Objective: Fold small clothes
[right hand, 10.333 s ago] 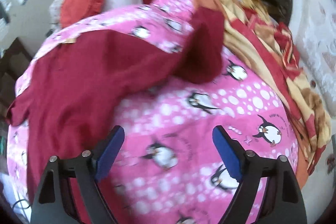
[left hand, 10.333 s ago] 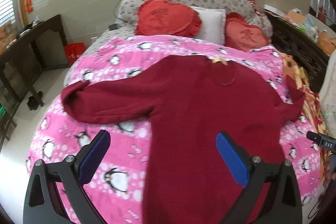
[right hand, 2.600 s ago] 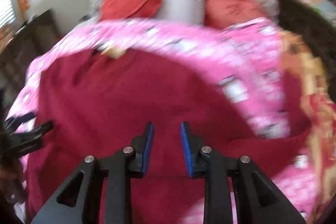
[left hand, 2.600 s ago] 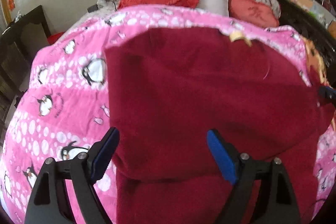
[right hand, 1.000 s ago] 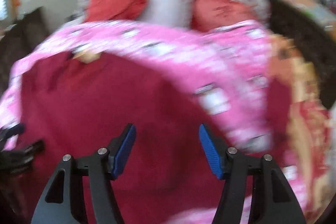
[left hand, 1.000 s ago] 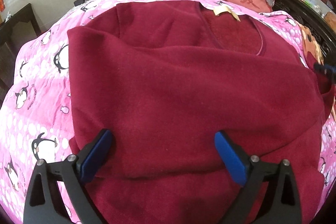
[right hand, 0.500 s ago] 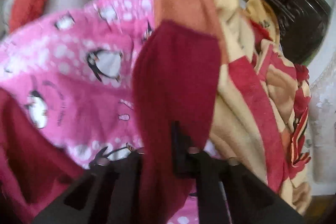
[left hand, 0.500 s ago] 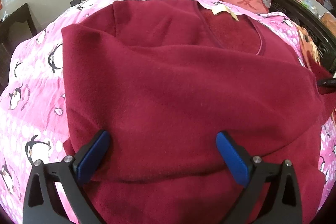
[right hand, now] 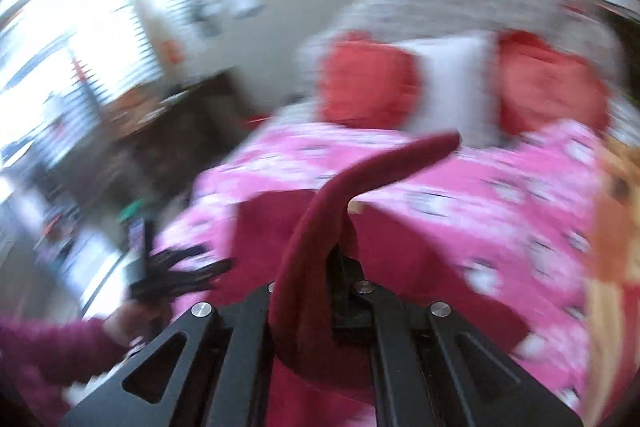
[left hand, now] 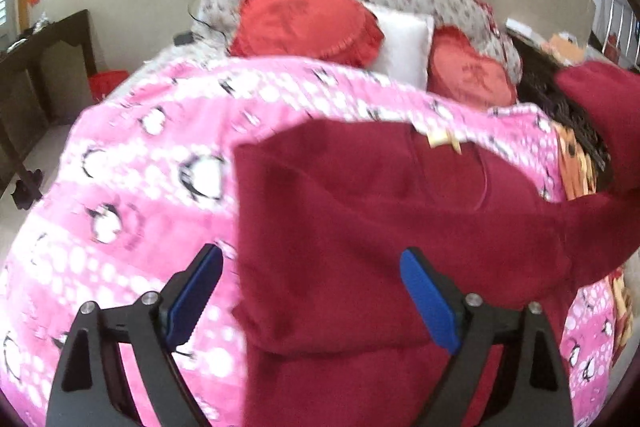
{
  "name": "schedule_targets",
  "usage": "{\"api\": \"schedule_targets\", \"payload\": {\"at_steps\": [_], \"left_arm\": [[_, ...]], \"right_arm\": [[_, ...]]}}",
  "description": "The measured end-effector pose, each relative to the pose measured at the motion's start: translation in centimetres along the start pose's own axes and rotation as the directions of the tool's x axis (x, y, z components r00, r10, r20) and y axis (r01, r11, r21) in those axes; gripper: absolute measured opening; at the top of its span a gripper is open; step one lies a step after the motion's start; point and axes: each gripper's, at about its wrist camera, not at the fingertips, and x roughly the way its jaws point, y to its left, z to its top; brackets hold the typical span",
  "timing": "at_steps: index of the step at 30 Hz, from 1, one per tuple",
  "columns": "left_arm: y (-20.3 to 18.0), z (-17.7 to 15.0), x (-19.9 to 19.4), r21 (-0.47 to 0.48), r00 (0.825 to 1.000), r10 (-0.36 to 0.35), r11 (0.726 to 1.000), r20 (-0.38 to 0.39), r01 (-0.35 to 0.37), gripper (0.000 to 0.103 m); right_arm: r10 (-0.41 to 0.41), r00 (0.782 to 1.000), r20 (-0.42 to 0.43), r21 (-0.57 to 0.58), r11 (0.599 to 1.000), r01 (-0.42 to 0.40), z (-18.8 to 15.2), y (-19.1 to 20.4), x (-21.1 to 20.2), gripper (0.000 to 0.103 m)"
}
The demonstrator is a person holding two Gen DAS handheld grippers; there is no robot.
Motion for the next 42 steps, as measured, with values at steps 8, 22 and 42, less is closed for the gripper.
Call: {"api": "schedule_targets", "payload": {"at_steps": [8,22,42], "left_arm": [[5.2,0.3,-1.6,-0.161,1.000,0.015,0.987,0.018,-0.012,0.094],[1.1,-0.6,2.8,-0.038,0.995,-0.040,0.999,-0.090,0.036,0.079],[1.5,2.3,2.1,-0.031,0.998,-0.025,0.999,-0.053,0.023,0.005]], "right_arm": [[0.023,0.983,-0.182,-0.061,0.998,-0.035,-1.3,5.7,12.8,0.014],[-0.069,0.960,-0.272,0.049,0.995,0.086,-9.1,1.7,11.3,0.017],[-0.374,0.921,-0.114,0.293,0.873,0.391,-7.7,-7.2,4.9,0.039]]}}
